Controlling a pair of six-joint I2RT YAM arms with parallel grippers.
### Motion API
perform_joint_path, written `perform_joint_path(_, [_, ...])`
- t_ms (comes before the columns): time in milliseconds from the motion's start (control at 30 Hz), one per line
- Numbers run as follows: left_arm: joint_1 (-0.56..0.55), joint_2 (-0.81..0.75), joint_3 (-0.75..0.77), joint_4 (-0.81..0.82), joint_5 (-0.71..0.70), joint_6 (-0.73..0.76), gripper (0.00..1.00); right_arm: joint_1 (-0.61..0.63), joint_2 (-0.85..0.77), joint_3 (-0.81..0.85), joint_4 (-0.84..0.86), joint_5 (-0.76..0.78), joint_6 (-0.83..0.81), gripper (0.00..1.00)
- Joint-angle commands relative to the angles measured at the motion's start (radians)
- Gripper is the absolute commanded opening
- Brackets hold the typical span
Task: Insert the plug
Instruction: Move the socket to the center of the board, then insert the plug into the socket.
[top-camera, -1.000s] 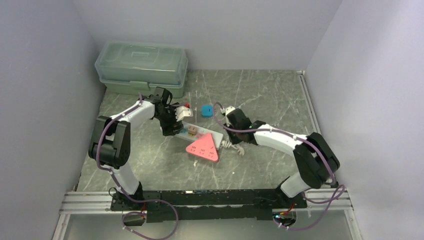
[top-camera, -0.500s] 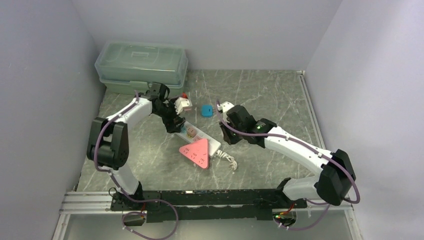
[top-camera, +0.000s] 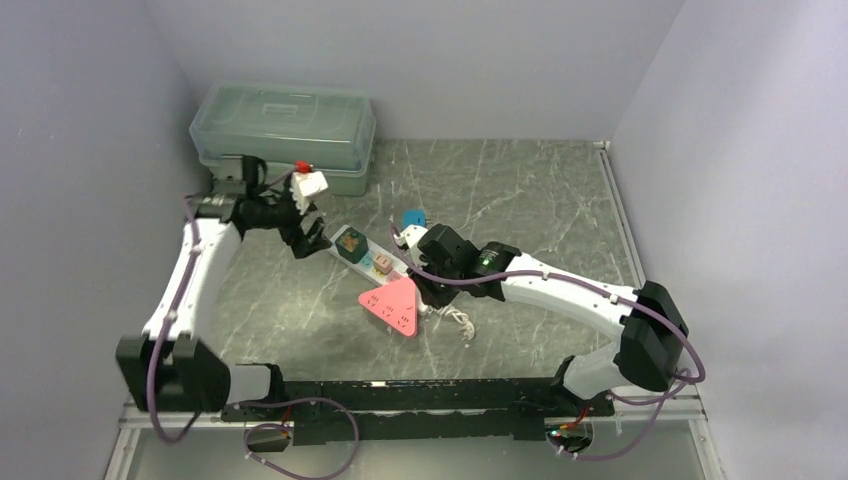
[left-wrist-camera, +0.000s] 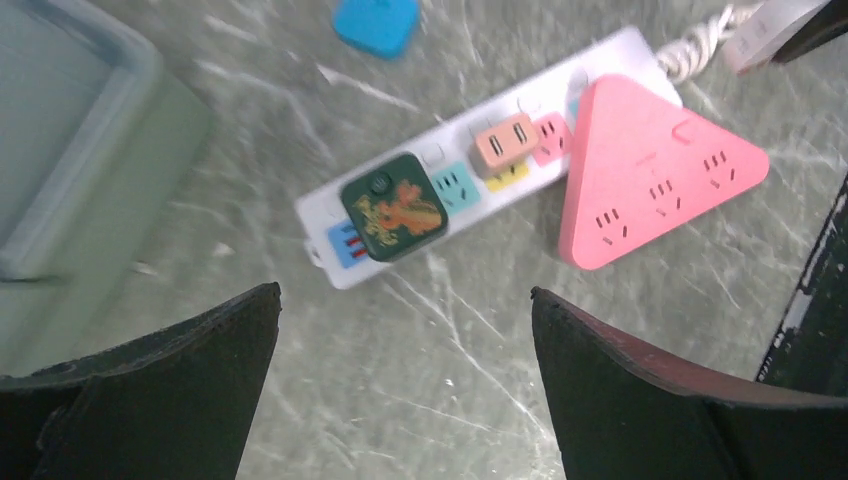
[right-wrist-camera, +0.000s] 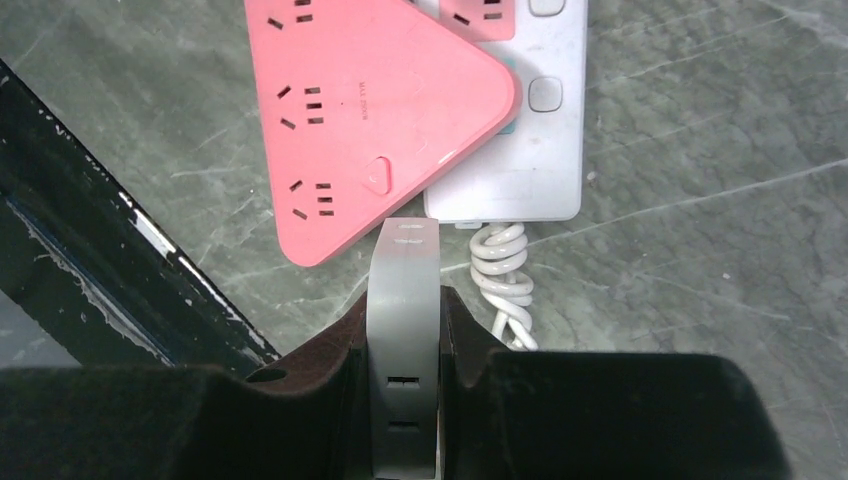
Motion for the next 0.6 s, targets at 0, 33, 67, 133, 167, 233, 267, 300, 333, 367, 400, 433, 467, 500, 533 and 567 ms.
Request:
perform_joint_path(0, [0.039, -0.202, 0.014, -0.051, 0.187, 0.047, 1.0, 0.013, 0.001, 0.056, -0.015, 0.0, -0.017, 0.0])
perform_joint_path(33, [0.035, -0.222, -0.033, -0.107, 0.263, 0.152, 1.0, 0.015, 0.004, 0.067, -0.023, 0.002, -0.019, 0.0])
perform_joint_path(67, [0.026, -0.237, -0.065, -0.173, 0.333, 0.303, 1.0, 0.016, 0.01, 0.077, -0.032, 0.005, -0.019, 0.0])
perform_joint_path(133, [-0.019, -0.292, -0.167, -0.122, 0.394, 0.398, 1.0, 0.019, 0.019, 0.101, -0.052, 0.014, -0.018, 0.0])
perform_joint_path(167, [-0.048, -0.336, -0.236, -0.064, 0.396, 0.416, 1.0, 0.02, 0.025, 0.111, -0.058, 0.014, -0.016, 0.0])
perform_joint_path(233, [-0.131, -0.452, -0.399, 0.09, 0.334, 0.484, 1.0, 0.028, 0.031, 0.119, -0.059, 0.01, -0.015, 0.0])
perform_joint_path(267, [-0.175, -0.516, -0.484, 0.203, 0.29, 0.483, 1.0, 0.032, 0.035, 0.121, -0.058, 0.012, -0.017, 0.0])
perform_joint_path(300, [-0.237, -0.568, -0.56, 0.286, 0.244, 0.494, 1.0, 0.034, 0.039, 0.125, -0.057, 0.012, -0.02, 0.0])
perform_joint_path(333, [-0.28, -0.596, -0.605, 0.346, 0.199, 0.503, 1.0, 0.037, 0.046, 0.128, -0.057, 0.009, -0.022, 0.0])
perform_joint_path(367, [-0.328, -0.598, -0.625, 0.365, 0.153, 0.522, 1.0, 0.04, 0.051, 0.13, -0.055, 0.005, -0.025, 0.0])
perform_joint_path(400, [-0.372, -0.582, -0.626, 0.361, 0.103, 0.524, 1.0, 0.044, 0.058, 0.132, -0.052, 0.004, -0.025, 0.0])
perform_joint_path(433, [-0.412, -0.553, -0.62, 0.369, 0.05, 0.504, 1.0, 0.047, 0.063, 0.134, -0.049, 0.003, -0.024, 0.0])
perform_joint_path(467, [-0.446, -0.521, -0.612, 0.387, -0.002, 0.476, 1.0, 0.05, 0.068, 0.137, -0.046, 0.004, -0.021, 0.0])
perform_joint_path(500, [-0.466, -0.488, -0.605, 0.402, -0.031, 0.47, 1.0, 0.054, 0.072, 0.139, -0.042, 0.003, -0.019, 0.0])
perform_joint_path(533, [-0.481, -0.476, -0.606, 0.42, -0.05, 0.464, 1.0, 0.058, 0.076, 0.141, -0.038, 0.002, -0.017, 0.0])
perform_joint_path(567, [-0.497, -0.466, -0.619, 0.48, -0.068, 0.444, 1.0, 0.063, 0.08, 0.142, -0.035, 0.003, -0.012, 0.0])
